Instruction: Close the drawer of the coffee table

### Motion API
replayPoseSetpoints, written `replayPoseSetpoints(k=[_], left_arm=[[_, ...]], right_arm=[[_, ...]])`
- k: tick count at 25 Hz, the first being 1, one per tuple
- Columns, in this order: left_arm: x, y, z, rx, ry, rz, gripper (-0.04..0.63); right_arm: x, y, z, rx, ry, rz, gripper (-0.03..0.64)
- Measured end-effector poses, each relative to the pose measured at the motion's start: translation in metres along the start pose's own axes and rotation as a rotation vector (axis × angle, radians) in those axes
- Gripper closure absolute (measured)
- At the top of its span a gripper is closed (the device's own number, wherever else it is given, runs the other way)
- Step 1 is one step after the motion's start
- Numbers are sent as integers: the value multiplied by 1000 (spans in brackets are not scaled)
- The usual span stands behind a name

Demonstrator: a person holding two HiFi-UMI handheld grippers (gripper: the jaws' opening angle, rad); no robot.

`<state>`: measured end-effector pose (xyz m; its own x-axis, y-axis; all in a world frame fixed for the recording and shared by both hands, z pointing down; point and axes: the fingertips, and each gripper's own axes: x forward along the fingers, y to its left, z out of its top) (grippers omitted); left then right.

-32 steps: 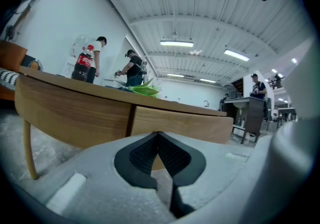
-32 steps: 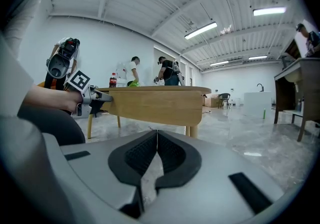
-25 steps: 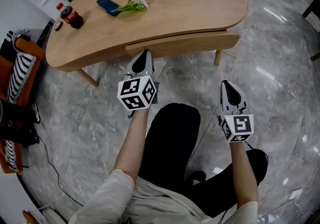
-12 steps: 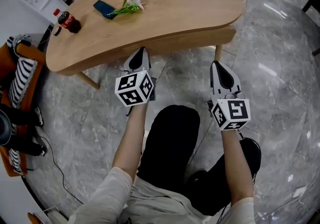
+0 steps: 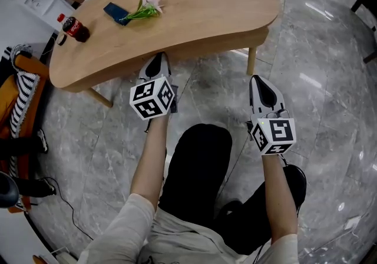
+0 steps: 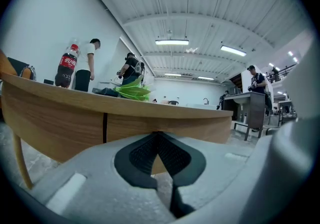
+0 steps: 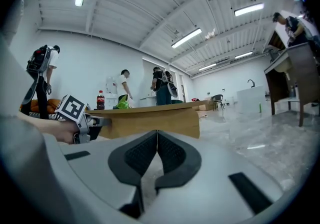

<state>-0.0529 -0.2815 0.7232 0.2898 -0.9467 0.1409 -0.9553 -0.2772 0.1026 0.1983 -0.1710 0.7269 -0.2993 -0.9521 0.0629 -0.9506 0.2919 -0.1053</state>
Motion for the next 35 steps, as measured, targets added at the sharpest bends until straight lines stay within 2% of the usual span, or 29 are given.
replayPoseSetpoints(k=[3,8,13,18,22,25,29,33,35], left_arm=[[-1,0,-1,-38,-28,-8,586],[-2,-3,2,-41,-30,-8,586],[-21,-23,-21,32,0,-82,586],[-42,-9,-30,103,42,-138,586],[-73,2,-37,112,75,-128,586],[-92,22,-36,103,90,-73,586],[-112,43,-29,84,156,4,586],[-134,32,-9,128,225,10,586],[-149,22,11,221,223,23,586]], right_arm=[[-3,1,-3,-16,11,7,601],[-1,6,-14,-71,56,46,601],[3,18,-44,-176,136,97,601],[22,55,-28,-195,50,196,601],[36,91,-24,-277,54,265,601],[48,117,-5,-315,26,295,601],[60,126,5,-399,88,241,601],[58,125,34,-220,102,183,601],[47,122,36,-186,113,124,601]])
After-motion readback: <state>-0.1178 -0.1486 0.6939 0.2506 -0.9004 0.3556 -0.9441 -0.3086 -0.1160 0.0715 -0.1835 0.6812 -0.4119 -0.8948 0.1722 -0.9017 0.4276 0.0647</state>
